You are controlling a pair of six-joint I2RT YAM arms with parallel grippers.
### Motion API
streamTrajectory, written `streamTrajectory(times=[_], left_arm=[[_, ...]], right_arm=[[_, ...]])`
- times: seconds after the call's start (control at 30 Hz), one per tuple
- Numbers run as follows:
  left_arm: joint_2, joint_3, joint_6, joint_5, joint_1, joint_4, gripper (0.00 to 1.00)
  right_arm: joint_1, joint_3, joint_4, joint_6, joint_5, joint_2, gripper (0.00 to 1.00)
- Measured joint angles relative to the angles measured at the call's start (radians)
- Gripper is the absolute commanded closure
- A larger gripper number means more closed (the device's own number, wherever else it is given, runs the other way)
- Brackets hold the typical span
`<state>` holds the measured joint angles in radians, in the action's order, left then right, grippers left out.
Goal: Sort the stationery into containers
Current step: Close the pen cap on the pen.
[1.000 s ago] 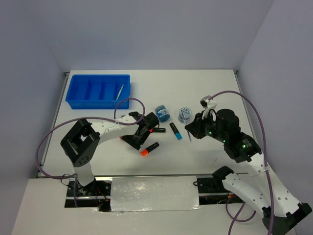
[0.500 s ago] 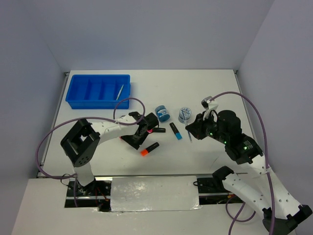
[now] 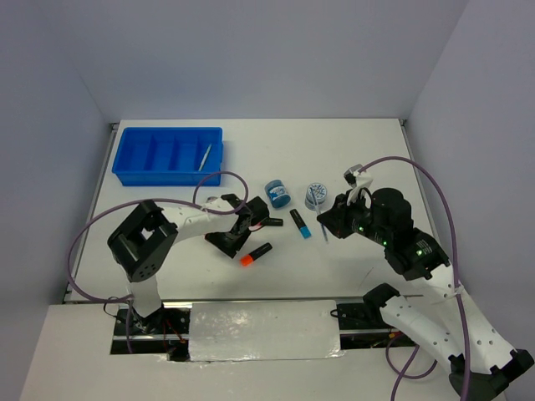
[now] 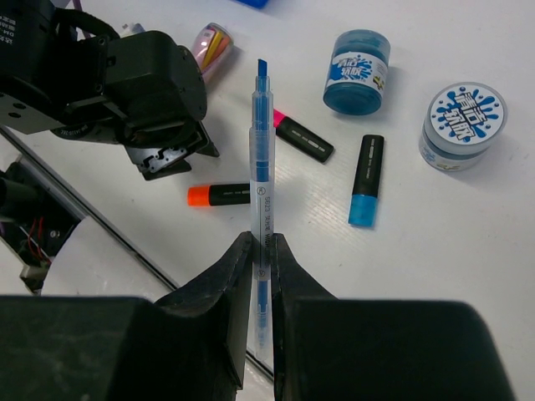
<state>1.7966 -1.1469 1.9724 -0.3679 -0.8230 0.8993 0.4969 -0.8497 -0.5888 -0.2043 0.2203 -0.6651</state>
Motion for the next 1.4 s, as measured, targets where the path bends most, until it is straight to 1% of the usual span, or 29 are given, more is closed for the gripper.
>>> streamTrajectory(times=[0.17,0.2,0.27,0.3,0.47,0.53,0.57,0.63,0.67,0.77,0.83,0.97,1.03,1.13,1.23,1.3,1.4], left_arm=[[0.004,0.001,-0.001,0.007,0.003,-0.002,0.43],[0.005,0.001,-0.001,0.008,0.003,-0.002,0.48],[0.005,0.001,-0.002,0.01,0.003,-0.001,0.49],[0.005,0.0,-0.002,0.011,0.003,-0.001,0.52],[0.007,0.0,-0.002,0.02,0.003,-0.002,0.59],[0.009,0.0,-0.002,0.026,0.003,-0.002,0.64],[0.009,-0.001,-0.002,0.027,0.003,-0.002,0.72],[0.012,-0.003,-0.002,0.032,0.003,-0.004,0.81],[0.012,-0.005,-0.002,0.033,0.003,-0.006,0.9],[0.012,-0.005,-0.006,0.034,0.003,-0.013,1.0],[0.008,-0.002,-0.013,0.033,0.003,-0.024,1.0],[-0.03,0.041,-0.051,0.018,0.003,-0.095,1.0],[-0.053,0.067,-0.093,-0.007,0.003,-0.152,1.0],[-0.102,0.08,-0.221,-0.064,0.005,-0.258,1.0],[-0.193,0.08,-0.406,-0.104,0.01,-0.399,1.0],[-0.278,0.082,-0.563,-0.107,0.014,-0.521,1.0],[-0.436,0.153,-0.767,-0.058,0.018,-0.766,1.0]], right_arm=[[0.001,0.0,0.0,0.0,-0.003,0.0,1.0],[0.001,0.0,0.0,0.0,-0.003,0.0,1.0],[0.001,0.0,0.0,0.0,-0.003,0.0,1.0],[0.001,0.0,0.0,0.0,-0.003,0.0,1.0],[0.001,0.0,0.0,0.0,-0.003,0.002,1.0],[0.001,0.0,0.0,0.0,-0.003,0.004,1.0],[0.002,0.0,0.0,0.0,-0.003,0.005,1.0],[0.003,0.0,0.0,0.0,-0.002,0.005,1.0],[0.003,0.0,0.0,0.0,-0.002,0.006,1.0],[0.003,0.0,0.001,0.0,0.006,0.006,1.0],[0.003,0.001,0.002,0.0,0.016,0.007,1.0],[0.003,0.007,0.005,0.0,0.037,0.008,1.0],[0.003,0.009,0.007,-0.002,0.05,0.009,1.0],[0.003,0.038,0.041,-0.018,0.083,0.024,1.0],[0.003,0.103,0.094,-0.061,0.116,0.056,1.0],[0.003,0.162,0.145,-0.111,0.131,0.086,1.0],[0.005,0.28,0.26,-0.232,0.128,0.15,1.0]])
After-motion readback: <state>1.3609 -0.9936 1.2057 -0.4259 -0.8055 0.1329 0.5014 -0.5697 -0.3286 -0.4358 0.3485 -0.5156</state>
